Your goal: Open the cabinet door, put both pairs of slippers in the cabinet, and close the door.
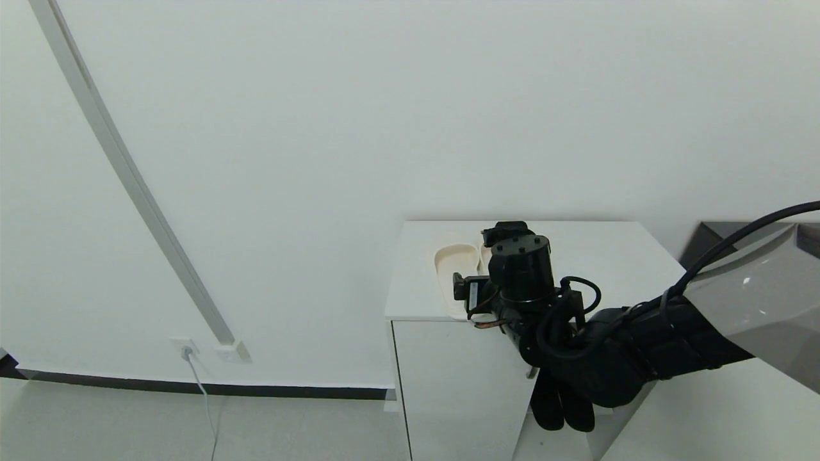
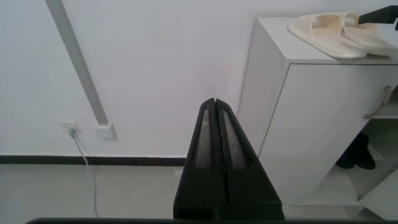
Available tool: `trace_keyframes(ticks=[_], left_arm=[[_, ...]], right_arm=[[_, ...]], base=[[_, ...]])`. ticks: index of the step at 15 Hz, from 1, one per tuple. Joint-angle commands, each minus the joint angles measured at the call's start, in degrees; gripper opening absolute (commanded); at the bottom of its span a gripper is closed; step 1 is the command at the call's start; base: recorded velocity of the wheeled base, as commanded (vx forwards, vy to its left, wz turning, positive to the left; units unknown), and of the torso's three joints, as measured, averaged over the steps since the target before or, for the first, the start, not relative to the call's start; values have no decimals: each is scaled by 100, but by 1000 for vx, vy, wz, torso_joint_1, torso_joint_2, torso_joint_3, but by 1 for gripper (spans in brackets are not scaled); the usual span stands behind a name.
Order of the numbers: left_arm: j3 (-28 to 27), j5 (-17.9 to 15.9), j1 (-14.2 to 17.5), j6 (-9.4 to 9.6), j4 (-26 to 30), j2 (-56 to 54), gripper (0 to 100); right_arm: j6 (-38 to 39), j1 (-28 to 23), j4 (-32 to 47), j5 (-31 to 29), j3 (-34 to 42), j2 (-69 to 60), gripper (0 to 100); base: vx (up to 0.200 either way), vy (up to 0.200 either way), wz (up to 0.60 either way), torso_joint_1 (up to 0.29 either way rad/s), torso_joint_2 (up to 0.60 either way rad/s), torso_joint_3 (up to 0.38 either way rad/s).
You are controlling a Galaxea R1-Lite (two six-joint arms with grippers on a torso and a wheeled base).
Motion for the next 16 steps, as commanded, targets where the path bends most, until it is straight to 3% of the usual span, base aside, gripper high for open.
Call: trace_keyframes(ticks=[1, 3, 12, 16], left_arm=[[0, 2, 1, -2, -1, 7, 0], [0, 11, 1, -11, -1, 7, 0], [0, 11, 1, -37, -1, 7, 0], [0, 11, 1, -37, -10, 7, 0]], right_arm=[[1, -2, -7, 2, 71, 14, 100], [1, 16, -15, 2, 150, 14, 100], [-60, -20, -349, 169, 229, 287, 100], [-87, -204, -367, 274, -149, 656, 100]], base=[[200, 0, 0, 12, 2, 12], [200, 0, 0, 17, 2, 2], [0, 0, 0, 0, 0, 0], [0, 0, 0, 0, 0, 0]])
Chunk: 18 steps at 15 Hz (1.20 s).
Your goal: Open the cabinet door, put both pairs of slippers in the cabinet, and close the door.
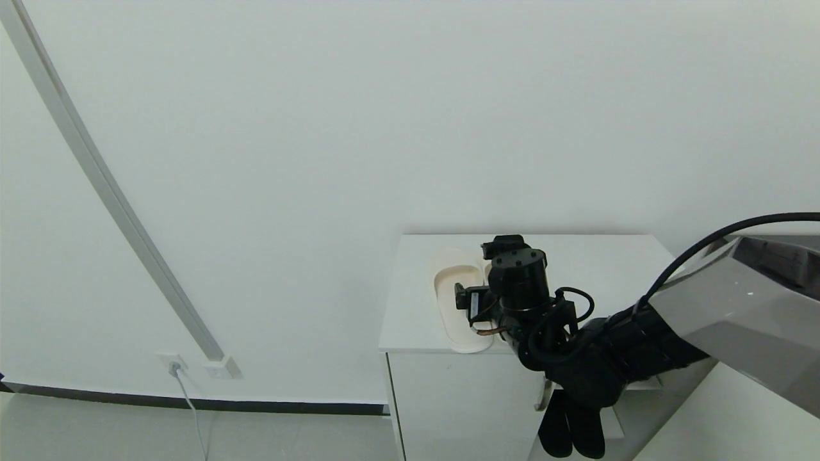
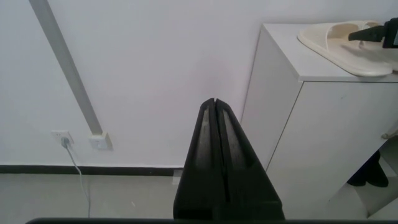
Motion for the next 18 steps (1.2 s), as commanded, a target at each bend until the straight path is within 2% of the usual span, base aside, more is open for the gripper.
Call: trace_keyframes(ticks=[1, 5, 11, 12, 18], left_arm=[[0, 2, 1, -2, -8, 7, 0], [0, 2, 1, -2, -8, 7, 0], [0, 2, 1, -2, -8, 7, 0], [0, 2, 1, -2, -8, 7, 0], [0, 2, 1, -2, 1, 7, 0]], right_arm=[[-91, -103, -64, 6, -263, 329, 100], [-144, -208, -169, 15, -667, 680, 100], [-373, -261, -512, 6, -764, 821, 100], [-408, -252, -530, 6, -755, 821, 0], [-425, -252, -626, -3, -737, 803, 0]], base=[[0, 0, 0, 0, 0, 0], [0, 0, 0, 0, 0, 0], [0, 0, 0, 0, 0, 0], [0, 0, 0, 0, 0, 0], [0, 0, 0, 0, 0, 0]])
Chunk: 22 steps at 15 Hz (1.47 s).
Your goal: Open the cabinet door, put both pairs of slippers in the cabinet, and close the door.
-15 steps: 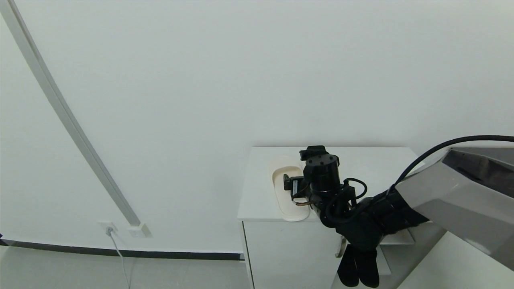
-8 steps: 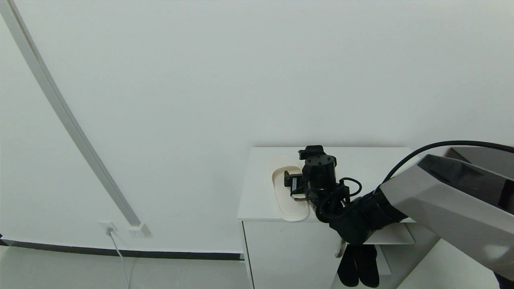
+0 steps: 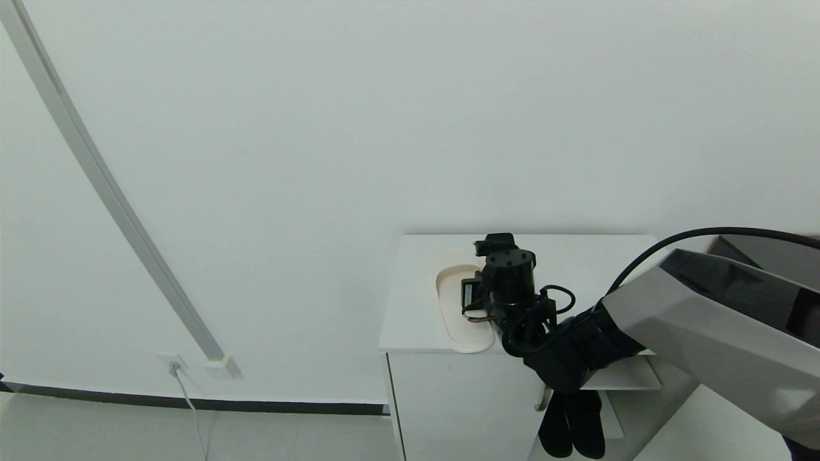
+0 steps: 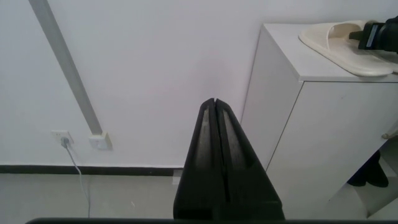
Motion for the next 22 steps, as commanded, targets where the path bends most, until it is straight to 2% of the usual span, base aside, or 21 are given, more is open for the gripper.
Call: trace_keyframes(ticks=[1, 6, 9, 13, 16, 22], left_arm=[[0, 2, 1, -2, -4, 7, 0], [0, 2, 1, 7, 5, 7, 0], [0, 2, 1, 25, 5, 7, 0], [0, 2, 1, 33, 5, 7, 0], [0, 2, 1, 25, 5, 7, 0], [0, 2, 1, -11, 5, 7, 0]], right_arm=[[1, 14, -7, -5, 14, -19, 0], [-87, 119, 37, 30, 348, -836, 0], [-280, 189, 81, 504, 1068, -1741, 0], [-289, 321, 63, 1990, 2923, -3288, 0], [-245, 356, 37, 2069, 3468, -3578, 0], [-245, 585, 37, 2042, 3529, -3437, 0]], base=[[0, 0, 0, 0, 0, 0], [0, 0, 0, 0, 0, 0], [0, 0, 0, 0, 0, 0], [0, 0, 0, 0, 0, 0], [0, 0, 0, 0, 0, 0], [0, 0, 0, 0, 0, 0]])
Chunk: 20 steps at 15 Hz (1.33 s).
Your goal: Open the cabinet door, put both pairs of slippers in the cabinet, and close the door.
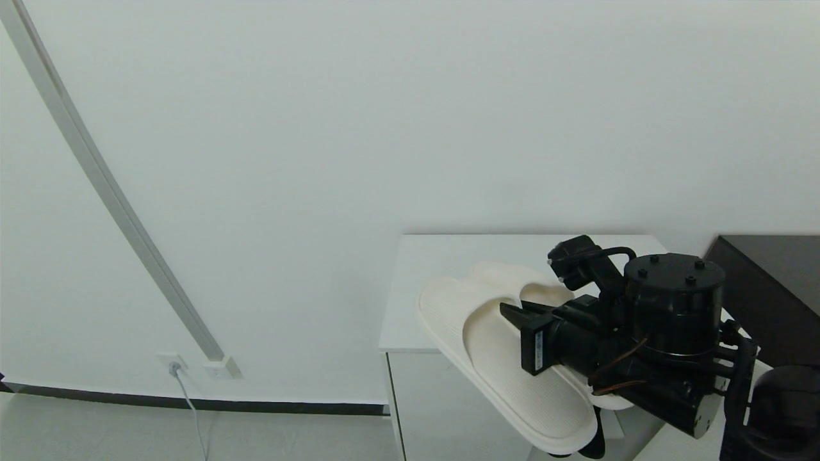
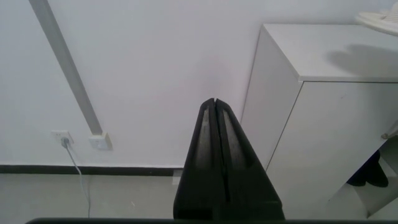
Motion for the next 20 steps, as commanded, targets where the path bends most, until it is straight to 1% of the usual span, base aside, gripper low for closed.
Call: trace_keyframes(ticks=[1, 2, 11, 12, 13, 14, 17, 20], left_arm=[[0, 2, 1, -4, -7, 7, 0], [0, 2, 1, -4, 2, 7, 0], [0, 2, 1, -13, -7, 7, 0], [0, 2, 1, -4, -7, 7, 0], [0, 2, 1, -4, -7, 7, 0], [0, 2, 1, -4, 2, 7, 0], [0, 2, 1, -4, 2, 7, 0], [0, 2, 1, -4, -7, 7, 0]], right_arm=[[-1, 30, -5, -2, 15, 20, 0], [-1, 39, -5, -2, 24, 20, 0], [-19, 57, -22, -90, 85, 90, 0], [-27, 57, -66, -72, 147, 82, 0], [-36, 57, -268, -90, 182, 90, 0], [-54, 57, -444, -99, 244, 134, 0], [-168, 57, -594, -55, 402, 205, 0], [-203, 57, -664, -46, 411, 205, 0]], base=[[0, 0, 0, 0, 0, 0], [0, 0, 0, 0, 0, 0], [-200, 0, 0, 2, 6, 2], [-200, 0, 0, -2, 7, 2], [-200, 0, 0, -2, 7, 7], [0, 0, 0, 0, 0, 0], [0, 0, 0, 0, 0, 0], [0, 0, 0, -54, 163, 79]])
